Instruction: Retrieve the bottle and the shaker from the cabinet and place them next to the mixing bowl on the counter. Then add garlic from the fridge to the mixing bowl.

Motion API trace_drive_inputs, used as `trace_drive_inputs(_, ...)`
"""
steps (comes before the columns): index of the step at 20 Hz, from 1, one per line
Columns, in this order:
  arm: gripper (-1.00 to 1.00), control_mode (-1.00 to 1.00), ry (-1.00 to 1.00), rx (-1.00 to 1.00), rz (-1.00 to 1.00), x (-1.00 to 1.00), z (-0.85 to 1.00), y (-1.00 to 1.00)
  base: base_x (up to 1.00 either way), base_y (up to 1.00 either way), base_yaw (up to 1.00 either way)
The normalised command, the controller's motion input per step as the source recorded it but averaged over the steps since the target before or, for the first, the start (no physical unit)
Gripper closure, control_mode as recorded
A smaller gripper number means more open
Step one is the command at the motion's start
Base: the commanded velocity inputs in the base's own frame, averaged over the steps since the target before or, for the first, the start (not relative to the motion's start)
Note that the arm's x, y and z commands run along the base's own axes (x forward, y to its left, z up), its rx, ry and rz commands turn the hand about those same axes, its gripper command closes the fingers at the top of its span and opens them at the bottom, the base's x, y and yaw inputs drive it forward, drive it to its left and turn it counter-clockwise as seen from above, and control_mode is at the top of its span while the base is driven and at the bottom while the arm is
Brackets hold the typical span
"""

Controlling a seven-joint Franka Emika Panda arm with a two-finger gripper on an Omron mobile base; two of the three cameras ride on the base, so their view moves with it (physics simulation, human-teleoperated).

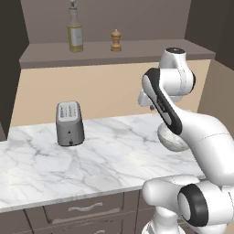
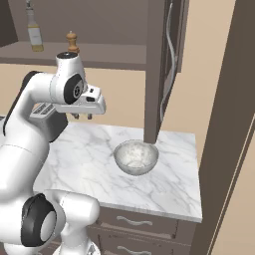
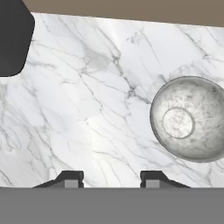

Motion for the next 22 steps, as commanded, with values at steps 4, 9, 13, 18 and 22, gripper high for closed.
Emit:
trace_drive_inputs(4, -1.00, -1.00, -0.01, 0.00, 0.01, 0.00, -0.01, 0.02, 0.00, 0.00, 0.00)
trace_drive_inputs(9, -1.00, -1.00, -0.07, 0.00, 0.01, 0.00, 0.21, 0.12, 0.00, 0.00, 0.00)
trace_drive_inputs(13, -1.00, -1.00, -0.08, 0.00, 0.02, 0.00, 0.51, 0.22, 0.00, 0.00, 0.00)
trace_drive_inputs(18, -1.00, -1.00, -0.10, 0.05, 0.03, 0.00, 0.59, 0.20, 0.00, 0.00, 0.00)
trace_drive_inputs(22, -1.00, -1.00, -0.16, 0.07, 0.01, 0.00, 0.58, 0.13, 0.00, 0.00, 0.00)
